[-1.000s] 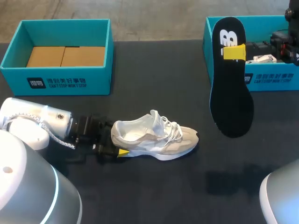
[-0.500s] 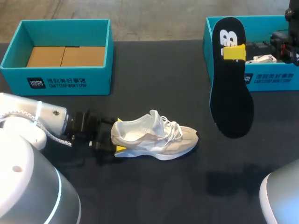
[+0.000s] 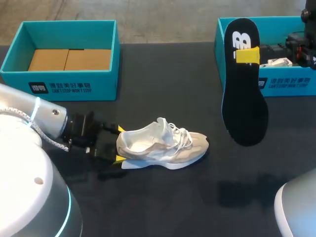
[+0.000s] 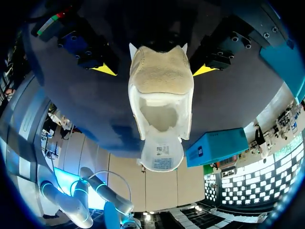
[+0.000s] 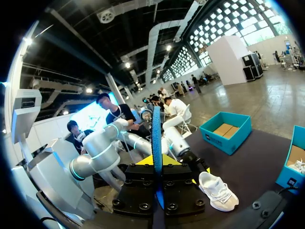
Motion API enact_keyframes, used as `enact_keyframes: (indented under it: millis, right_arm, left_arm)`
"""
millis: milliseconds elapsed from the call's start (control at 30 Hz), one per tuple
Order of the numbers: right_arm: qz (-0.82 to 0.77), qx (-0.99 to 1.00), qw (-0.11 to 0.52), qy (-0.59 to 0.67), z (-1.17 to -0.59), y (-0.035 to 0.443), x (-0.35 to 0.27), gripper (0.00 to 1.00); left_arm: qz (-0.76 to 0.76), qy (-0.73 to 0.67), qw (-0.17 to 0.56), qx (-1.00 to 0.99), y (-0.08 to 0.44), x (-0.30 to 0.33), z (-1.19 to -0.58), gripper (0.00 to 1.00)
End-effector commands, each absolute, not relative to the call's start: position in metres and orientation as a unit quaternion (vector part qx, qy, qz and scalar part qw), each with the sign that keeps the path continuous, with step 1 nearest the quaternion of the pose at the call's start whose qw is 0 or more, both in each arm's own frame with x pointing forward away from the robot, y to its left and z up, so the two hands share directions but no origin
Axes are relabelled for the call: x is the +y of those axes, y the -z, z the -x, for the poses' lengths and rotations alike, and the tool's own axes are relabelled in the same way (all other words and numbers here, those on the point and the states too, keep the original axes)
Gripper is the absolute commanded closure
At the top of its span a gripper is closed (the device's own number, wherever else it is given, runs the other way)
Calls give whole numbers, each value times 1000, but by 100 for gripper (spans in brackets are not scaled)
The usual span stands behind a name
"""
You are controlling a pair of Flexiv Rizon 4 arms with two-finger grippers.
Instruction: Take the shoe out of the shoebox, open the shoe tongue, remove and reinsert the insole, then place the shoe into the shoebox
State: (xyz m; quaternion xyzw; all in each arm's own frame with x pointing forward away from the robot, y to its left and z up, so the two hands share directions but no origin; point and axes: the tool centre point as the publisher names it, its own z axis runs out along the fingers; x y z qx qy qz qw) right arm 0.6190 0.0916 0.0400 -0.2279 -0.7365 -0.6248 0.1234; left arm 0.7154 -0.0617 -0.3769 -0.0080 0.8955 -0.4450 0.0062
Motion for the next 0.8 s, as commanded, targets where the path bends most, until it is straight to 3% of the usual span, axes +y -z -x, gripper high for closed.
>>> enact_keyframes:
  millis: [33,333,800]
  right_arm:
    - [227,-738,126,622,-623,-41,94,100]
    - [227,-738,126,622,-623,-41,94,100]
    - [227,-738,126,622,-623,-41,94,100]
  left_arm:
    - [18,399,16,917,364,-56,-707,0]
    - [28,327,-34,944,348,-53,-704,0]
    - [34,318,-36,947,346,-53,-705,0]
